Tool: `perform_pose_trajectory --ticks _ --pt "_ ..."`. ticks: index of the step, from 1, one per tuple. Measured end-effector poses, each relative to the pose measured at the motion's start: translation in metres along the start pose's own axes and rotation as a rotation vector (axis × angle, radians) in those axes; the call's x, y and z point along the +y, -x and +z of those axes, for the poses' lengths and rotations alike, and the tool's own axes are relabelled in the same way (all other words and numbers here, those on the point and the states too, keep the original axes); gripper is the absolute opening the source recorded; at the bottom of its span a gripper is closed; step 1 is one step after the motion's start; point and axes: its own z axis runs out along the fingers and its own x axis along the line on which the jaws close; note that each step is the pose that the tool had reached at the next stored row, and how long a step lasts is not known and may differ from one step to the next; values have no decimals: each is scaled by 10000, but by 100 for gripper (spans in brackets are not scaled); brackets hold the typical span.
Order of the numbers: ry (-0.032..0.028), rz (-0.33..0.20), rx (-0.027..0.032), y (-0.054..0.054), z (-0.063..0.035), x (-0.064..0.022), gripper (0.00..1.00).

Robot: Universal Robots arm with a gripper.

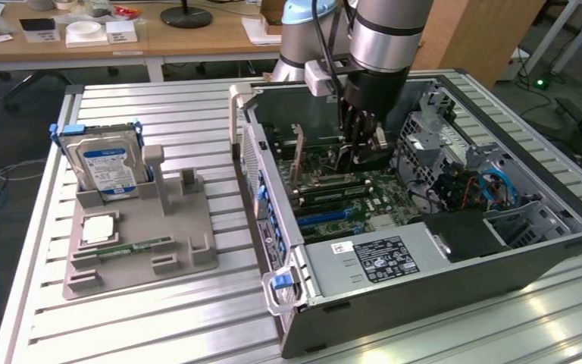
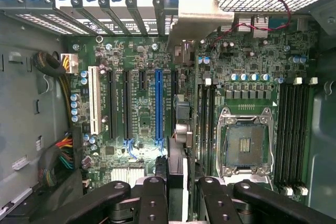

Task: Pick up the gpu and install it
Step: 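Insert the gpu into the slot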

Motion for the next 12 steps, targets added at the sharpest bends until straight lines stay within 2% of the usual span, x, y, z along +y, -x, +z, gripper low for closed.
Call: perform_pose_trajectory --ticks 12 --pt "0 0 0 0 6 -1 27"
